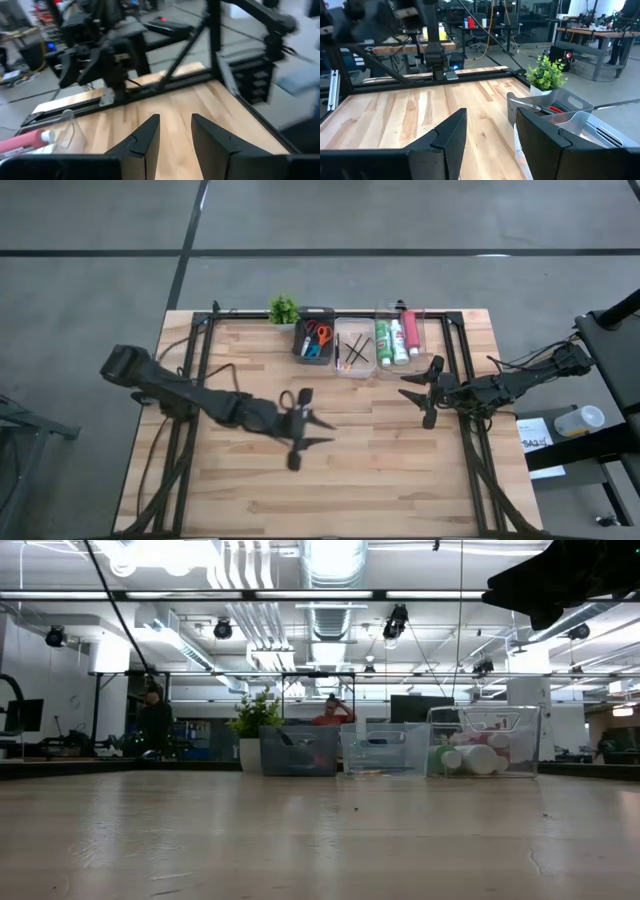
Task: Pick & Place Paint Supplies
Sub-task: Return to Home Position
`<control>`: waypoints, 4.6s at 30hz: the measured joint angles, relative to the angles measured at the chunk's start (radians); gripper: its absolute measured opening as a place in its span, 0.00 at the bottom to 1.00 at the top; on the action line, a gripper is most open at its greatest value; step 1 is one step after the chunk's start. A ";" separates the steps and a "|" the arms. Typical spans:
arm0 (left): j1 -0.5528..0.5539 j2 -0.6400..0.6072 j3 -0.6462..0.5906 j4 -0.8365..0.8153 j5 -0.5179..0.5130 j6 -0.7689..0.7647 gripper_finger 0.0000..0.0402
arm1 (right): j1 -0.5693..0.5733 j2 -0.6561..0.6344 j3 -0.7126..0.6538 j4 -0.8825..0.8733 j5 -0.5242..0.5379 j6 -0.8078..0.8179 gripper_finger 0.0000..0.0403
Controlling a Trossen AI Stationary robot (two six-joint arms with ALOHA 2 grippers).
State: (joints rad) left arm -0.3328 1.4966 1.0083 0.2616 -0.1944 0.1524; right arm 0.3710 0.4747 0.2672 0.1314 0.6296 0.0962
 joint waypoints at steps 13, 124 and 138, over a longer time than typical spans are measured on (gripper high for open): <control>-0.111 -0.420 -0.297 -0.044 -0.024 0.073 0.29 | 0.000 0.000 0.000 0.000 0.000 -0.002 0.42; -0.103 -1.486 -1.005 -0.246 0.169 0.266 0.29 | -0.005 -0.141 -0.201 0.091 -0.309 0.033 0.42; -0.104 -1.486 -1.005 -0.246 0.169 0.265 0.29 | -0.005 -0.475 -0.223 -0.167 -0.287 0.018 0.42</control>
State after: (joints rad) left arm -0.4366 0.0105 0.0032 0.0157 -0.0251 0.4177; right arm 0.3660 0.0000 0.0438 -0.0360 0.3431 0.1144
